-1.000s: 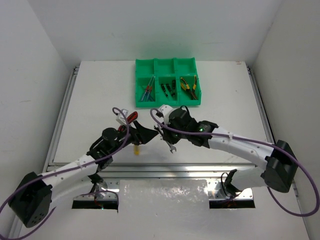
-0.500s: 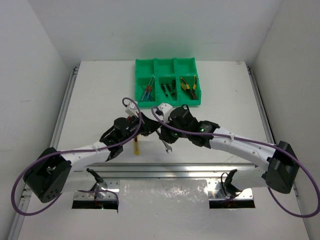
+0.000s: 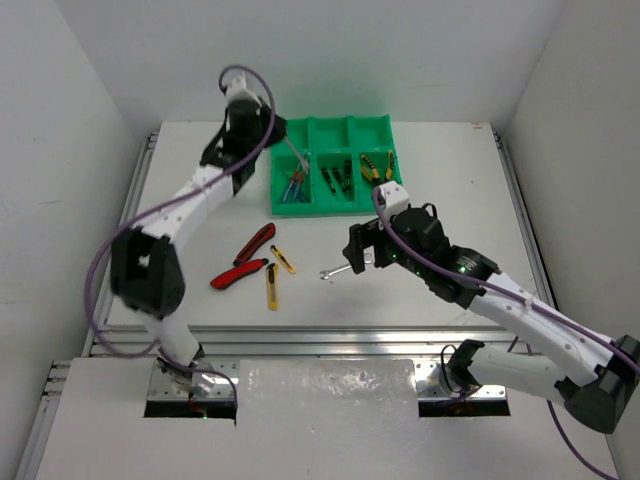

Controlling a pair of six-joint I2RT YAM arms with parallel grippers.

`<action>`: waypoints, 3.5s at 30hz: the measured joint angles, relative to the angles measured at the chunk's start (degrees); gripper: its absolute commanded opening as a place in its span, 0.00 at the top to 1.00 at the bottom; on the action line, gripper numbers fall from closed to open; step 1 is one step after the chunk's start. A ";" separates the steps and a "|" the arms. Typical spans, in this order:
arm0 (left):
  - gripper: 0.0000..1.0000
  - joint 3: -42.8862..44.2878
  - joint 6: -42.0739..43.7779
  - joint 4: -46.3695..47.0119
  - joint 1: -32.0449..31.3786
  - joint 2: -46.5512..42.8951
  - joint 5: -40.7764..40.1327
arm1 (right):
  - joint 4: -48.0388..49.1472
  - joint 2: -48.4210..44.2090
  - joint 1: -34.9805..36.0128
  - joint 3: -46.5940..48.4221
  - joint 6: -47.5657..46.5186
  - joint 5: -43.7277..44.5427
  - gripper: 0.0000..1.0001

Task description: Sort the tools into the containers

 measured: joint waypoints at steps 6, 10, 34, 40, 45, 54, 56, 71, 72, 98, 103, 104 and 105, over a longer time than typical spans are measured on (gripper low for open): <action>1.00 44.74 8.61 -9.44 7.39 31.01 -5.92 | -2.25 -3.26 -0.28 -3.54 -0.02 1.01 0.01; 1.00 53.09 14.32 -6.88 8.50 40.92 -6.64 | -3.32 -3.37 -0.28 -6.29 -0.09 -0.70 0.01; 0.08 51.69 18.18 7.41 8.48 55.17 -0.63 | 0.39 4.52 -0.28 -9.40 -0.70 -6.19 0.01; 0.03 51.67 16.39 3.37 8.48 51.17 0.26 | -0.85 11.63 -0.33 -6.56 -0.70 -4.79 0.01; 0.03 52.59 15.15 1.42 8.48 43.93 0.11 | -0.74 21.27 -1.77 -0.15 -1.51 -5.77 0.01; 0.00 23.08 8.11 -8.33 8.48 11.78 -2.78 | -6.58 42.53 -10.21 22.73 -9.05 -7.89 0.07; 0.00 11.04 5.84 -8.55 8.48 1.22 -2.36 | -7.43 46.36 -11.15 26.60 -8.70 -6.91 0.01; 0.00 -19.15 0.20 -12.15 1.46 -28.81 -0.17 | -22.67 54.03 -5.05 31.36 36.22 14.64 0.03; 0.01 -19.41 0.22 -13.11 0.79 -30.03 -0.11 | -23.34 54.21 -4.22 31.15 39.12 15.15 0.04; 0.00 -24.00 6.01 -24.17 -1.40 -44.94 0.55 | -19.32 54.97 -3.02 22.16 63.76 13.00 1.00; 0.00 -29.79 4.35 -21.18 -1.40 -45.16 2.45 | -15.89 54.10 -2.99 21.00 54.77 12.92 1.00; 0.00 -31.10 3.82 -20.61 -1.40 -45.05 2.91 | -14.56 53.57 -2.99 20.09 52.54 12.81 1.00; 0.00 -32.59 3.32 -19.54 -1.40 -44.94 3.45 | -13.03 52.81 -2.99 19.02 50.29 12.55 1.00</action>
